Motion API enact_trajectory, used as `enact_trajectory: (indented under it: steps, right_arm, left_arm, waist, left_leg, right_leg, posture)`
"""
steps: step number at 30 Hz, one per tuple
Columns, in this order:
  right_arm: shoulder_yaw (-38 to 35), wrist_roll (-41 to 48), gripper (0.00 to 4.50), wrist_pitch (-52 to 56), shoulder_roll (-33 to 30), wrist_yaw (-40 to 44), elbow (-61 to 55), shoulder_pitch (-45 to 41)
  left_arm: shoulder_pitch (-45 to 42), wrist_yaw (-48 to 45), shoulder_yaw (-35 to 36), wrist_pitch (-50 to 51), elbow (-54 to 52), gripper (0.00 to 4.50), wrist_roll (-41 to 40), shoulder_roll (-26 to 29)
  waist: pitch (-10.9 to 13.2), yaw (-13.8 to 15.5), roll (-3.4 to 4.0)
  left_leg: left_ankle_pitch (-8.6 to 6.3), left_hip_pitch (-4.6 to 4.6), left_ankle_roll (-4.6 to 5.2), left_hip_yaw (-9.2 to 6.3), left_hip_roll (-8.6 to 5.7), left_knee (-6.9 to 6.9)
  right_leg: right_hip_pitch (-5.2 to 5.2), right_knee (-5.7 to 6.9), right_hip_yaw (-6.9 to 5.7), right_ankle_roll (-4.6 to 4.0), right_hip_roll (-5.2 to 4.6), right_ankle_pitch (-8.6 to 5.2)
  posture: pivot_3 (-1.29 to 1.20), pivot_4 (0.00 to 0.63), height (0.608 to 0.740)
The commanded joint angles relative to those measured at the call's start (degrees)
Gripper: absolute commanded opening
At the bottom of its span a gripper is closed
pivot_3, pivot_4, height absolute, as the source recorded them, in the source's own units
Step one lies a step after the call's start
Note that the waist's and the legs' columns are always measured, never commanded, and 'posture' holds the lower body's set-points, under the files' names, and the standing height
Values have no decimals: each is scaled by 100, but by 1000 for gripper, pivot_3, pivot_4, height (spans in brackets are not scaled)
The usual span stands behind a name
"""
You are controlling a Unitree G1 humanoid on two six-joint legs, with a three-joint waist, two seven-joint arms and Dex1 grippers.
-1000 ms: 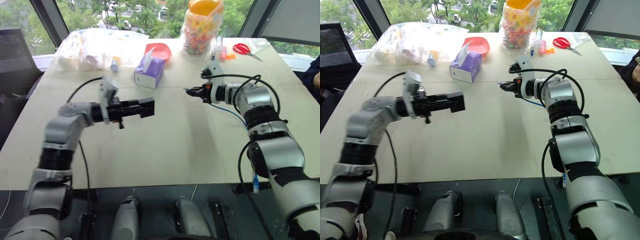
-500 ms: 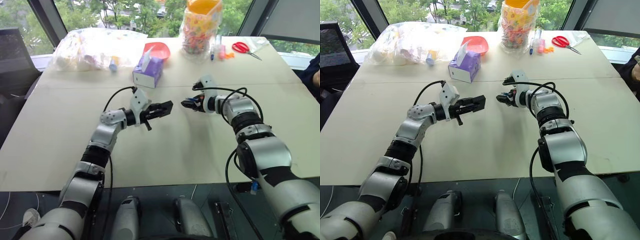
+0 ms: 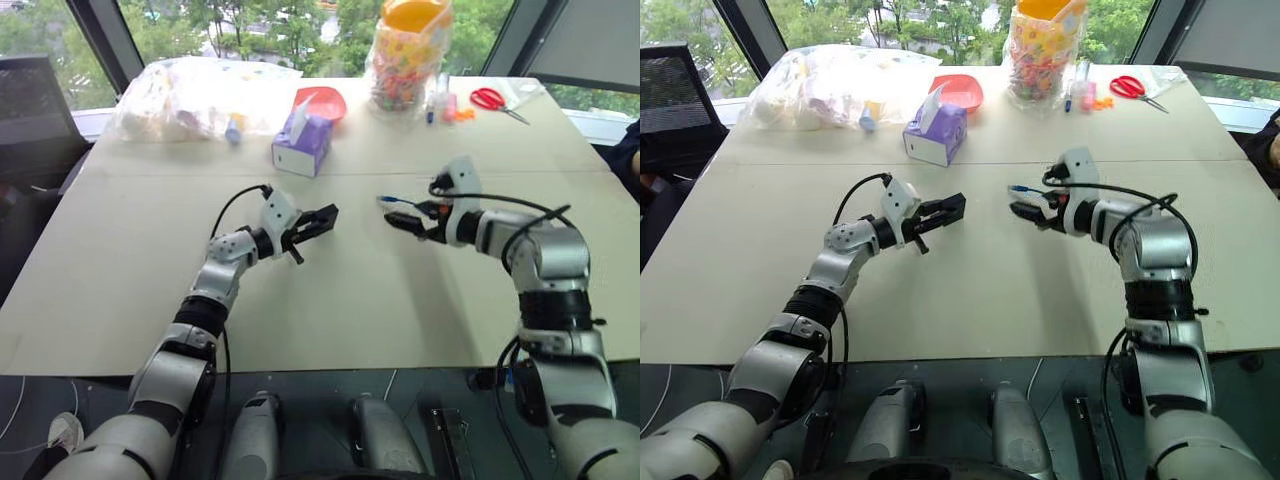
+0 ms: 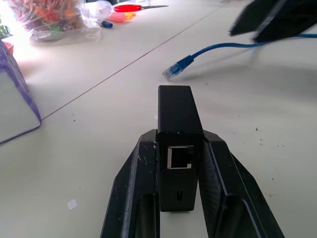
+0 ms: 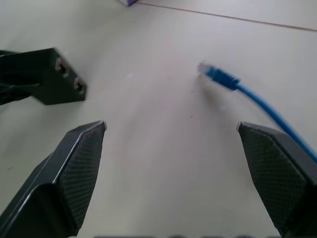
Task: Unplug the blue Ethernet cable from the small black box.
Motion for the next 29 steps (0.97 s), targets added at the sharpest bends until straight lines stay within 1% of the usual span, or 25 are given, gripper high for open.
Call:
enact_trajectory:
  steps: [1,7,9,15,19,23,26,29]
  right_arm:
    - [-309,390,4500,528,-74,-172,-1054,119]
    - [-484,837,4500,1092,-30,-338,-1911,505]
    - [-468,947,4500,1149,-116,-296,-2037,611]
    - [-358,1224,4500,1093,-448,-136,-2279,791]
    - [-247,1353,4500,978,-768,58,-2384,851]
    - [-182,1492,4500,773,-1261,419,-2517,883]
    - [-178,1555,4500,681,-1463,511,-2512,860]
    - [-206,1653,4500,640,-1600,592,-2498,807]
  left_arm:
    - [251,-92,179,428,32,1493,-84,179]
    - [547,-208,390,1032,-623,3798,-350,404]
    - [671,-263,452,1265,-966,4471,-459,464]
    - [1202,-573,676,2405,-2466,4471,-1097,836]
    - [1494,-706,875,3374,-3512,4471,-1613,1251]
    - [1755,-1044,1282,4738,-4817,4471,-2580,2118]
    - [1885,-1089,1420,5174,-5257,4471,-2905,2507]
    - [1997,-1107,1583,5462,-5507,4471,-3145,2779]
  waist:
    - [-1,-25,1]
    - [-1,-85,0]
    - [-1,-102,0]
    - [0,-99,-1]
    - [1,-87,-3]
    - [5,-108,-8]
    - [5,-104,-7]
    - [5,-96,-8]
  left_leg:
    - [0,0,0,-2,0,1]
    - [0,-3,0,-11,-1,1]
    - [0,-3,0,-11,-1,-2]
    - [0,-5,1,-13,-1,-3]
    - [0,-6,1,-13,-1,-1]
    - [0,-10,1,-12,-1,-2]
    - [0,-4,0,-12,0,-6]
    - [0,-5,0,-11,-1,-1]
  right_leg:
    - [1,0,0,0,2,0]
    - [6,-4,-5,-1,0,0]
    - [5,-6,-5,-1,-1,0]
    - [4,-6,-5,-1,-1,0]
    - [6,-8,-6,-5,-4,-3]
    - [3,-12,-5,-15,-5,-8]
    - [5,-15,-6,-20,-5,-12]
    - [7,-17,-5,-24,-8,-14]
  posture:
    - [0,150,735]
    - [0,150,735]
    - [0,150,735]
    - [0,150,735]
    - [0,150,735]
    - [0,150,735]
    - [0,150,735]
    - [0,150,735]
